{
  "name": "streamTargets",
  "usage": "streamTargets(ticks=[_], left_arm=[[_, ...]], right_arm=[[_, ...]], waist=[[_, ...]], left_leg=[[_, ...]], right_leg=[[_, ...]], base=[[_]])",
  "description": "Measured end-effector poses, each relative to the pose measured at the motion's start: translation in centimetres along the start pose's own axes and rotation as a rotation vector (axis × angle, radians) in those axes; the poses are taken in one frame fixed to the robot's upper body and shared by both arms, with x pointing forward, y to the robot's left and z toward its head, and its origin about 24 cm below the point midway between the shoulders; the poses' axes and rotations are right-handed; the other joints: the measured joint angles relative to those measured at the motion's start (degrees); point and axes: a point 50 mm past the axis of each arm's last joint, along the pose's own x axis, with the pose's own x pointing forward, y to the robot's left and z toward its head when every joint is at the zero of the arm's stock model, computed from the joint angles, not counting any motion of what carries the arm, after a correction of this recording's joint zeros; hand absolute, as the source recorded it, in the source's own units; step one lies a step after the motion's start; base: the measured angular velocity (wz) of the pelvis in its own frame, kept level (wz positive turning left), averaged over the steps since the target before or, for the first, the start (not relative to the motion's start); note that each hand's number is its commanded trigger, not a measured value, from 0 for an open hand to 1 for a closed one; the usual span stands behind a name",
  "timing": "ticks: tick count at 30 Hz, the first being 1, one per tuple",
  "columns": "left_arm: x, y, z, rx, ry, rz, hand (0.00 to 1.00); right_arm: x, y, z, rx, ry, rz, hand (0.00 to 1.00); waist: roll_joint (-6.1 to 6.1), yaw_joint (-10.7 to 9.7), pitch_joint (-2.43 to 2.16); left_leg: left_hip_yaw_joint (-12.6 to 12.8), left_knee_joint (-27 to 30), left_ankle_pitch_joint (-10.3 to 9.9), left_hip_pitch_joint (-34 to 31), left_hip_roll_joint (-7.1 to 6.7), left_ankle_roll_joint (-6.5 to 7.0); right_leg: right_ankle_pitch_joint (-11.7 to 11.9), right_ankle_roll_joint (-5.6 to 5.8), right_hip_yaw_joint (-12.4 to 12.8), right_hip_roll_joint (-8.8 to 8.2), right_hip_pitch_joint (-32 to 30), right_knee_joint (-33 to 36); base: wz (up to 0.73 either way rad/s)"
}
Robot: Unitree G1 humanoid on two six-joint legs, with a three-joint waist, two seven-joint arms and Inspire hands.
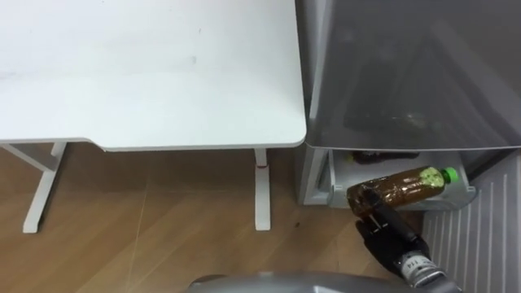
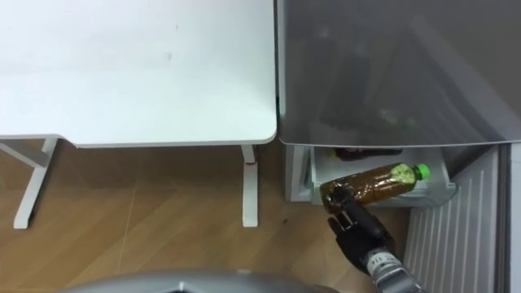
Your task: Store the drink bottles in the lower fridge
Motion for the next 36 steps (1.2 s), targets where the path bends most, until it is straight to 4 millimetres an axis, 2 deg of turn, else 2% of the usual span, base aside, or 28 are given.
streamTargets(ticks=[9, 13, 16, 23, 27, 29, 31, 33, 36], left_arm=[[0.0, -0.2, 0.2, 0.004, -0.005, -0.032, 0.0], [0.0, -0.2, 0.4, 0.005, -0.015, -0.034, 0.0], [0.0, -0.3, 0.7, 0.009, -0.025, -0.041, 0.0], [-0.1, -0.1, 1.1, 0.051, -0.037, -0.062, 0.0], [0.0, -0.5, 3.4, 0.092, -0.072, -0.072, 0.0], [0.0, -0.8, 5.1, 0.135, -0.109, -0.077, 0.0], [-0.1, -1.1, 6.9, 0.166, -0.152, -0.079, 0.0], [-0.2, -1.2, 7.4, 0.181, -0.161, -0.081, 0.0], [-0.2, -1.5, 7.9, 0.205, -0.165, -0.087, 0.0]], right_arm=[[0.7, 1.4, 1.4, 0.041, -0.075, -0.013, 1.0], [1.1, 1.9, 2.3, 0.079, -0.11, -0.031, 1.0], [1.2, 2.2, 2.7, 0.122, -0.138, -0.035, 1.0], [2.0, 3.6, 4.1, 0.147, -0.168, 0.002, 1.0], [3.4, 5.3, 5.5, 0.195, -0.177, -0.01, 1.0], [4.3, 6.8, 6.5, 0.215, -0.187, 0.002, 1.0], [5.1, 8.3, 7.3, 0.222, -0.191, 0.015, 1.0], [5.4, 8.9, 7.9, 0.223, -0.197, 0.011, 1.0], [5.7, 10.0, 9.3, 0.238, -0.221, 0.035, 1.0]], waist=[[0.21, -0.1, 0.18], [0.33, -0.4, 0.27], [0.37, -0.3, 0.24], [1.0, -0.7, 0.19], [1.24, -1.4, 0.29], [1.79, -1.4, 0.55], [1.64, -1.5, 0.96], [1.78, -1.6, 1.28], [2.15, -1.3, 1.29]], left_leg=[[-0.3, 0.2, 0.0, -0.3, -0.17, 0.01], [-1.1, 0.6, 0.0, -1.1, -0.39, 0.02], [-1.9, 0.9, 0.0, -1.9, -0.57, 0.04], [-2.1, 1.2, 0.0, -4.1, -0.6, 0.07], [-2.2, 1.9, 0.7, -8.7, -0.6, 0.28], [-2.3, 2.9, 0.8, -11.4, -0.56, 0.31], [-2.3, 3.0, 1.7, -14.0, -0.57, 0.32], [-2.2, 3.2, 2.0, -15.8, -0.52, 0.38], [-2.2, 4.2, 2.7, -19.7, -0.59, 0.61]], right_leg=[[-0.2, 0.14, -0.2, -0.19, -0.1, 0.1], [-0.2, 0.19, -0.6, -0.23, -0.2, 0.1], [-0.2, 0.18, -0.8, -0.23, -0.4, 0.1], [-0.1, 0.1, -1.7, -0.38, -2.6, 0.4], [0.1, -0.09, -1.7, -0.57, -7.4, 2.4], [0.2, -0.23, -1.5, -0.59, -10.0, 3.6], [0.8, -0.43, -1.6, -0.72, -13.0, 4.3], [1.4, -0.52, -1.7, -0.7, -14.6, 4.2], [1.9, -0.52, -1.7, -0.89, -18.6, 5.1]], base=[[0.02], [0.11], [0.14], [0.02], [-0.01], [0.0], [0.0], [0.0], [0.01]])
